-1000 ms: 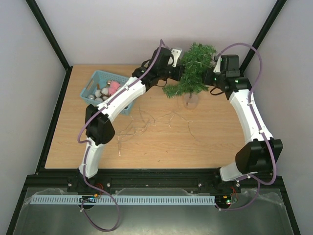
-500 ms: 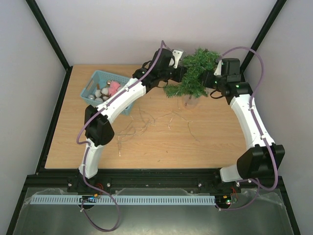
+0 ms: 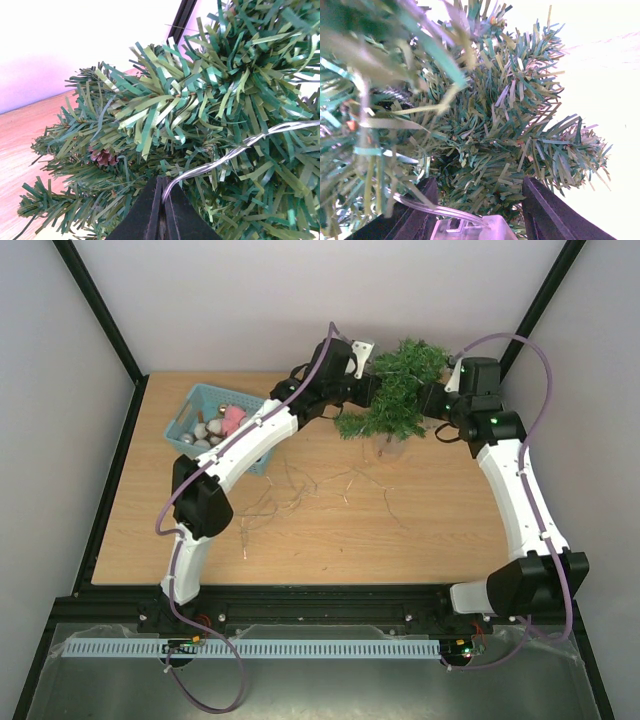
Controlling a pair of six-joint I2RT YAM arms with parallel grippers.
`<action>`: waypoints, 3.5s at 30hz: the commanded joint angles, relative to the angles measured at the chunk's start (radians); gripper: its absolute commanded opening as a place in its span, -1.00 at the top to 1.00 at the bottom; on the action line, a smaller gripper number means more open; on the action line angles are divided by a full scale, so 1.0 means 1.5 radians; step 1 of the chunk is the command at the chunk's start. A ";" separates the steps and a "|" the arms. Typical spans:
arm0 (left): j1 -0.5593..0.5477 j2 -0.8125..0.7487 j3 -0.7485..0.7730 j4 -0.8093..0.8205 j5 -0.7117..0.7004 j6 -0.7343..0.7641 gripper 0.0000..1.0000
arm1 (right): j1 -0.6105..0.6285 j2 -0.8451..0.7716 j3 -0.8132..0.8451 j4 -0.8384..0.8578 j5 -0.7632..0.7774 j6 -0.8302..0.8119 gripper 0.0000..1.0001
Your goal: Decorate the small christmas tree
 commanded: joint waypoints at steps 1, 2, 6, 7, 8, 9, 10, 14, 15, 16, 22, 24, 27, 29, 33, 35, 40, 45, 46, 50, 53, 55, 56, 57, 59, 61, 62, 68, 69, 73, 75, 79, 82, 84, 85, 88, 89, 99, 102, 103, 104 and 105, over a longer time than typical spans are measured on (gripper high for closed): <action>-0.003 -0.037 -0.004 0.006 -0.007 0.008 0.95 | -0.002 -0.003 0.036 -0.042 0.003 -0.004 0.07; -0.003 -0.038 -0.004 0.005 -0.007 0.009 0.95 | -0.003 -0.002 0.035 -0.042 0.001 -0.004 0.06; -0.002 -0.037 -0.006 0.005 -0.011 0.009 0.95 | -0.002 0.003 0.025 -0.038 0.002 -0.002 0.06; -0.002 -0.037 -0.007 0.004 -0.010 0.009 0.95 | -0.002 0.005 0.023 -0.037 0.003 -0.002 0.06; -0.002 -0.037 -0.007 0.005 -0.009 0.009 0.95 | -0.003 0.006 0.021 -0.036 0.004 -0.001 0.08; -0.002 -0.037 -0.008 0.005 -0.008 0.009 0.95 | -0.003 0.009 0.021 -0.037 0.009 0.000 0.12; -0.002 -0.036 -0.010 0.006 -0.009 0.009 0.95 | -0.002 0.011 0.021 -0.039 0.011 0.001 0.17; -0.001 -0.036 -0.017 0.006 -0.012 0.010 0.95 | -0.002 0.002 0.020 -0.034 0.008 0.006 0.29; -0.001 -0.036 -0.017 0.006 -0.012 0.010 0.95 | -0.002 0.000 0.023 -0.033 0.012 0.006 0.30; -0.001 -0.036 -0.017 0.007 -0.011 0.010 0.95 | -0.003 -0.001 0.028 -0.035 0.019 0.007 0.30; -0.001 -0.039 -0.018 0.010 -0.007 0.009 0.95 | -0.003 0.017 0.080 -0.061 0.062 0.007 0.37; -0.001 -0.041 -0.019 0.009 -0.003 0.009 0.95 | -0.003 0.021 0.096 -0.069 0.082 0.003 0.38; -0.001 -0.043 -0.018 0.011 0.003 0.007 0.95 | -0.002 0.026 0.124 -0.069 0.095 -0.007 0.38; -0.002 -0.045 -0.019 0.014 0.007 0.005 0.95 | -0.002 0.035 0.139 -0.073 0.100 -0.014 0.38; -0.006 -0.045 -0.020 0.020 0.016 0.002 0.95 | -0.003 0.051 0.148 -0.064 0.112 -0.033 0.38; -0.008 -0.044 -0.019 0.020 0.015 0.003 0.95 | -0.003 0.051 0.138 -0.052 0.109 -0.042 0.38; -0.011 -0.039 -0.020 0.019 0.017 0.003 0.95 | -0.002 0.034 0.081 0.013 0.121 -0.056 0.40; -0.013 -0.036 -0.021 0.018 0.017 0.005 0.95 | -0.002 0.011 0.023 0.093 0.157 -0.063 0.42; -0.013 -0.035 -0.021 0.018 0.016 0.005 0.95 | -0.002 0.009 0.017 0.103 0.161 -0.063 0.42; -0.014 -0.031 -0.022 0.019 0.017 0.004 0.95 | -0.003 0.009 0.010 0.123 0.155 -0.066 0.43; -0.015 -0.028 -0.021 0.020 0.018 0.002 0.95 | -0.001 0.012 0.005 0.130 0.152 -0.067 0.45; -0.016 -0.025 -0.022 0.021 0.019 0.001 0.95 | -0.001 0.013 -0.006 0.139 0.139 -0.059 0.45; -0.017 -0.023 -0.023 0.021 0.018 0.001 0.95 | -0.002 0.012 -0.008 0.139 0.129 -0.050 0.44; -0.017 -0.023 -0.024 0.020 0.017 0.002 0.95 | -0.002 0.011 -0.011 0.140 0.112 -0.040 0.45; -0.017 -0.023 -0.027 0.020 0.014 0.003 0.95 | -0.002 0.008 -0.021 0.144 0.069 -0.013 0.45; -0.017 -0.024 -0.032 0.020 0.007 0.006 0.95 | -0.003 0.002 -0.040 0.154 0.029 0.015 0.45; -0.017 -0.025 -0.034 0.020 0.004 0.007 0.95 | -0.002 -0.001 -0.051 0.160 0.016 0.028 0.44; -0.017 -0.037 -0.055 0.026 0.004 0.009 0.95 | -0.002 -0.016 -0.091 0.160 0.023 0.040 0.43; -0.017 -0.039 -0.060 0.028 0.005 0.010 0.95 | -0.002 -0.020 -0.094 0.156 0.030 0.038 0.41; -0.018 -0.044 -0.073 0.035 0.010 0.009 0.95 | -0.003 -0.028 -0.097 0.143 0.052 0.030 0.37; -0.020 -0.045 -0.074 0.039 0.012 0.008 0.95 | -0.002 -0.028 -0.096 0.142 0.051 0.029 0.30; -0.025 -0.046 -0.072 0.048 0.018 0.006 0.95 | -0.003 -0.020 -0.088 0.134 0.047 0.026 -0.05; -0.028 -0.039 -0.059 0.044 0.020 0.005 0.95 | -0.003 -0.021 -0.085 0.126 0.051 0.023 -0.07; -0.029 -0.035 -0.053 0.041 0.018 0.004 0.95 | -0.003 -0.023 -0.082 0.121 0.049 0.022 -0.13; -0.030 -0.034 -0.051 0.040 0.018 0.003 0.95 | -0.003 -0.024 -0.079 0.115 0.048 0.024 -0.17; -0.032 -0.032 -0.052 0.037 0.014 0.004 0.95 | -0.005 -0.031 -0.069 0.094 0.039 0.024 -0.27; -0.032 -0.033 -0.053 0.035 0.011 0.004 0.95 | -0.006 -0.037 -0.063 0.086 0.036 0.025 -0.29; -0.032 -0.040 -0.052 0.032 0.008 0.008 0.69 | -0.027 -0.073 -0.013 0.009 0.019 0.042 -0.56; -0.031 -0.046 -0.055 0.026 0.007 0.009 0.52 | -0.028 -0.083 -0.012 -0.005 0.022 0.043 -0.61; -0.031 -0.050 -0.059 0.028 0.006 0.010 0.48 | -0.028 -0.084 -0.016 -0.008 0.022 0.043 -0.62; -0.031 -0.054 -0.064 0.029 0.004 0.010 0.40 | -0.028 -0.086 -0.018 -0.010 0.022 0.042 -0.63; -0.031 -0.058 -0.070 0.031 0.002 0.010 0.31 | -0.028 -0.087 -0.020 -0.014 0.023 0.042 -0.64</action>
